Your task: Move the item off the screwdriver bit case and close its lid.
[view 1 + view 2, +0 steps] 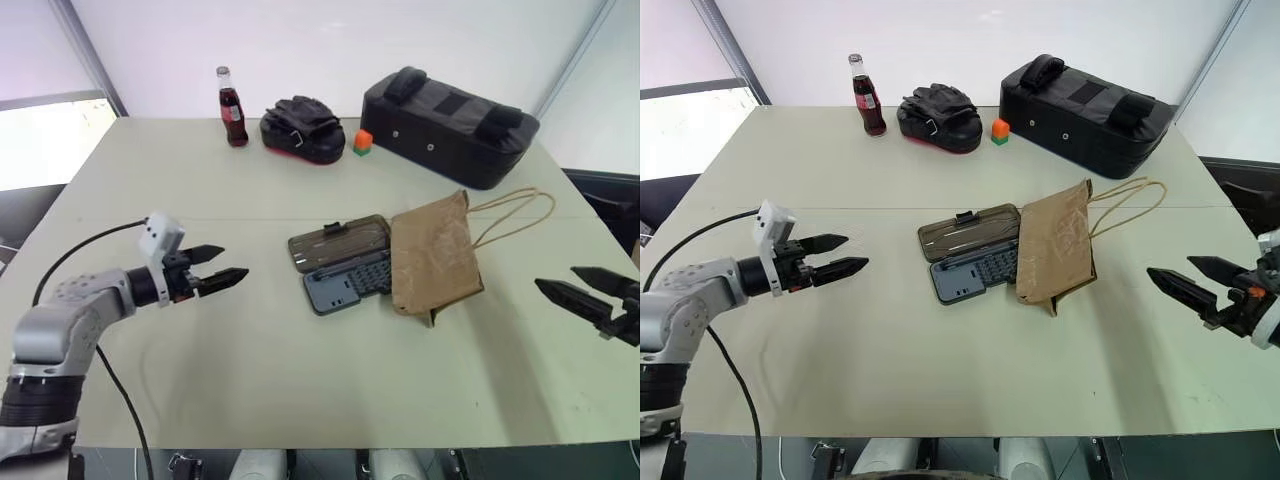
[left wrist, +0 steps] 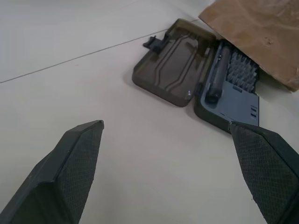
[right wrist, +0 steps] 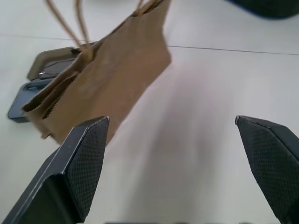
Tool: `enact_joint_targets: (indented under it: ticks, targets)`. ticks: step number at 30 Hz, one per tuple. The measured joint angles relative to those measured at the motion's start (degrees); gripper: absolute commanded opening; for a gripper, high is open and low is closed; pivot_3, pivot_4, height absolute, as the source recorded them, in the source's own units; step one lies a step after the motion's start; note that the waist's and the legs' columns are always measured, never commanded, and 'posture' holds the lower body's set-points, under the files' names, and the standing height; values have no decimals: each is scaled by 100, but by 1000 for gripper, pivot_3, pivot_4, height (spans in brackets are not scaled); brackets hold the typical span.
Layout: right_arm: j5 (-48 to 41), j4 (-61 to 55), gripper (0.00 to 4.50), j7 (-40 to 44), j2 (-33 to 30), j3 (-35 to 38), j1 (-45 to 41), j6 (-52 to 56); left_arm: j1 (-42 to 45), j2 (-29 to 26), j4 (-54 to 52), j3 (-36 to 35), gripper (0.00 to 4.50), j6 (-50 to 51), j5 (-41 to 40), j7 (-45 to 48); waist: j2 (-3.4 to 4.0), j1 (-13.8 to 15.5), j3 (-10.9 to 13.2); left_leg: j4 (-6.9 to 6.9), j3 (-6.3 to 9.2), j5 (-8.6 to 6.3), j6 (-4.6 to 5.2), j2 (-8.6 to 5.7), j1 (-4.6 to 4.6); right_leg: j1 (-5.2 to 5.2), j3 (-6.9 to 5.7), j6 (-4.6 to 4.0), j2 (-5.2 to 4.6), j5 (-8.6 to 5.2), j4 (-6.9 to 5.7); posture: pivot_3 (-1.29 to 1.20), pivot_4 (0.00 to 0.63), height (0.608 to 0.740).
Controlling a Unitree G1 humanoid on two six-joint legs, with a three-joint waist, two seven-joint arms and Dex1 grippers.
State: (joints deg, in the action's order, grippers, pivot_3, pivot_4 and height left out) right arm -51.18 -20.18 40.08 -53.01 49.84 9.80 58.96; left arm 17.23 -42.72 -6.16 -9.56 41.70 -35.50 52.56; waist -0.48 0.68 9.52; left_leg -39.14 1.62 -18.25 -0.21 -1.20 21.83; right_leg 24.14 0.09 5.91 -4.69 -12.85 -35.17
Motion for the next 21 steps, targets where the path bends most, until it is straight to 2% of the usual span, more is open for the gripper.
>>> enact_joint_targets:
  ticks: [5,9,12,15,16,21]
  targets:
    - [-634,-192,4500,-635,-508,40,-735,1027,1007,-156,118,492,4474,-183,120,610,0,1,4,-1,1,0,0,-1,2,1,-1,-2,1,0,1,0,150,740]
    - [-1237,-509,4500,-1106,-585,-18,-1080,1669,1450,-141,326,1060,4474,-500,378,1144,0,0,4,1,1,-1,2,-2,13,8,-1,0,1,0,3,0,150,740]
    - [-2079,-775,4500,-1747,-554,-20,-1376,1996,1809,74,472,1539,4474,-802,640,1514,-4,3,7,-2,3,-1,2,-3,26,19,-1,1,0,1,4,0,150,740]
    - [-3080,-933,4500,-2471,-557,-21,-1266,1998,1925,242,630,1714,4474,-995,768,1660,-5,4,7,-1,5,-1,3,-3,32,22,-2,3,0,2,4,0,150,740]
    - [-3639,-939,4500,-2886,-569,-21,-1065,1819,1924,310,698,1748,4474,-1030,819,1702,-5,3,8,-1,5,-2,4,-3,33,23,-2,4,-1,2,5,0,150,740]
    - [-5113,-1095,4500,-4098,-832,-130,-322,1036,1893,484,830,1785,4474,-1172,943,1723,-9,2,10,-3,4,-2,5,-2,35,24,-1,5,-1,3,4,0,150,740]
